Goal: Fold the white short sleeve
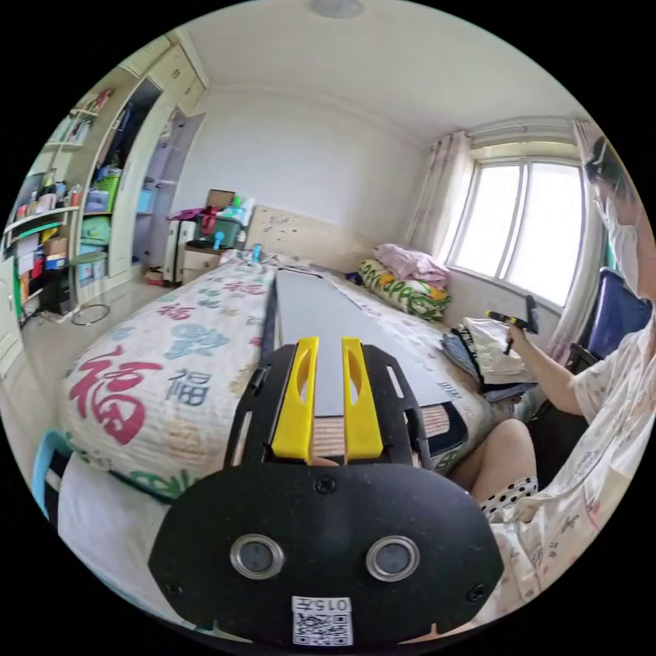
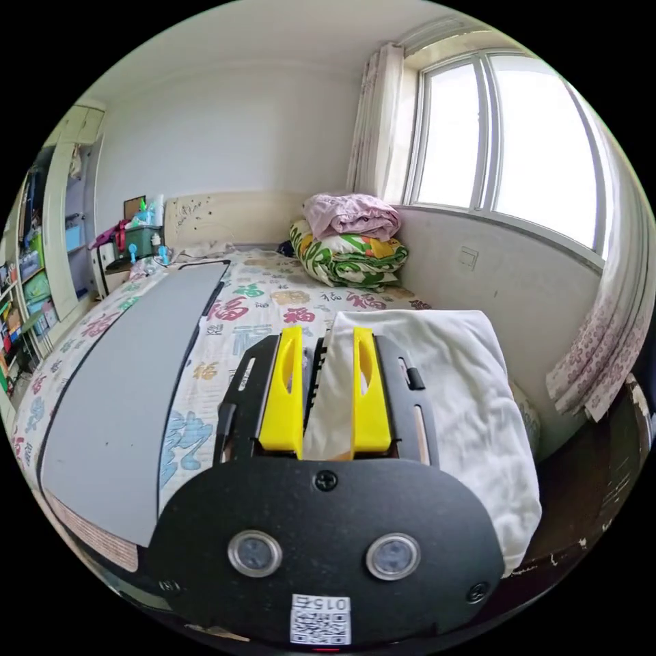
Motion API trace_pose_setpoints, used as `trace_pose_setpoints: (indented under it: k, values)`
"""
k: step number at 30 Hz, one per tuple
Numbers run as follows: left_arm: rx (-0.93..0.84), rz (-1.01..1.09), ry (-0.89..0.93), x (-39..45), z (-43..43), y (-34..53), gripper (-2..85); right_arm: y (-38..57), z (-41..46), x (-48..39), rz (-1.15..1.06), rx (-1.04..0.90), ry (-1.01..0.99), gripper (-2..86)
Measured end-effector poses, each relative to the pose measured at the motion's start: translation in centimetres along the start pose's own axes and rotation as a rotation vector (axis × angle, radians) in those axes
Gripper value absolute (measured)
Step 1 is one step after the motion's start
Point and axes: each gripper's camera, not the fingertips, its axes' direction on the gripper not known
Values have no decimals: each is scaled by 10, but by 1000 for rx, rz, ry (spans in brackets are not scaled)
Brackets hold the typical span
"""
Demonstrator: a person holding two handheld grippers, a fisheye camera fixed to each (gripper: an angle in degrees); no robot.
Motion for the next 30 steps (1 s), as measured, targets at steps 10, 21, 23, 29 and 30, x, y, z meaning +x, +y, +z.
trace_pose_setpoints:
  k: [10, 21, 23, 29, 30]
  values:
    - [-127, 0, 271, 45, 209, -54, 74, -165, 88, -18, -26, -344, 77, 109]
    - [-211, 24, 421, 83, 345, -121, 64, -181, -145, 115, 308, -143, -194, 47]
    - [-245, 57, 464, 105, 378, -141, 64, -153, -223, 151, 400, 1, -308, 46]
    - [-298, 153, 680, 200, 487, -207, 79, -40, -436, 224, 559, 305, -510, 44]
    - [-298, 160, 706, 213, 499, -215, 81, -18, -465, 232, 564, 339, -524, 44]
